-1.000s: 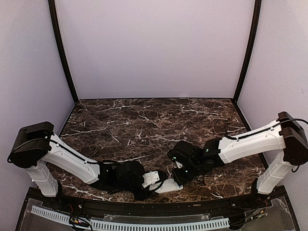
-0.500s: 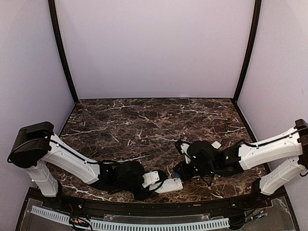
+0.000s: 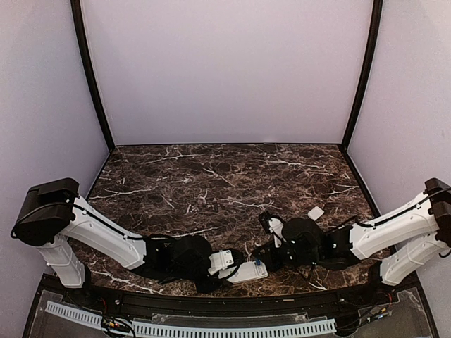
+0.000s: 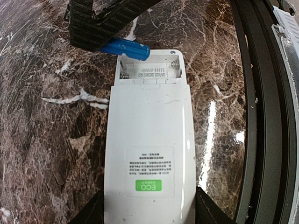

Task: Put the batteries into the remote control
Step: Load the battery into the battery compartment.

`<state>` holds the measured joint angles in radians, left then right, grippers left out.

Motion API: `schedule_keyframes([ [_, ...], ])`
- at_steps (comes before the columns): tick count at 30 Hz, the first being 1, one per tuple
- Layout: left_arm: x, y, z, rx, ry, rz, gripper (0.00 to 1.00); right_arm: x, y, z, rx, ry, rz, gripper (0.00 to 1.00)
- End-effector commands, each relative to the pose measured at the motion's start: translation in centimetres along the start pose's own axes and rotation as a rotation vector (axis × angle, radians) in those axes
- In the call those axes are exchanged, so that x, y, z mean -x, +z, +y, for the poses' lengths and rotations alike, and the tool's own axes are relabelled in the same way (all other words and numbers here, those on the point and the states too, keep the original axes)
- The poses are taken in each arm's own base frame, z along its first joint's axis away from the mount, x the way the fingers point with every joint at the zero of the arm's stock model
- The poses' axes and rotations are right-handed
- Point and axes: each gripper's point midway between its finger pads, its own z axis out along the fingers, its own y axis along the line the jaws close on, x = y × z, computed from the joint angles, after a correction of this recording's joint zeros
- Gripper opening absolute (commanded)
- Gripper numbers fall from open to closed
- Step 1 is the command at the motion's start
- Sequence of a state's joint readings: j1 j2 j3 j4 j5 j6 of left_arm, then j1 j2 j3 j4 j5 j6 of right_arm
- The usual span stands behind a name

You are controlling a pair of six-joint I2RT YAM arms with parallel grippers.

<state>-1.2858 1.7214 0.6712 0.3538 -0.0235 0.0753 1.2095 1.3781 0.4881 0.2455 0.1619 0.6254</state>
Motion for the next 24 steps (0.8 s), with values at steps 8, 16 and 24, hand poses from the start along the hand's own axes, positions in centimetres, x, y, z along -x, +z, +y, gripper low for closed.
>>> schedule_keyframes([
  [8, -7.6, -0.1, 0.4, 0.027, 0.033, 0.262, 0.33, -1.9, 0.2, -1.5, -0.026, 0.002, -0.033, 0.0],
  [16, -7.5, 0.0, 0.5, 0.034, 0.032, 0.265, 0.33, -3.2, 0.5, -1.7, -0.021, 0.001, -0.004, 0.0],
  [24, -7.6, 0.0, 0.5, 0.037, 0.032, 0.267, 0.32, -4.8, 0.3, -1.8, -0.043, -0.013, 0.026, 0.0],
])
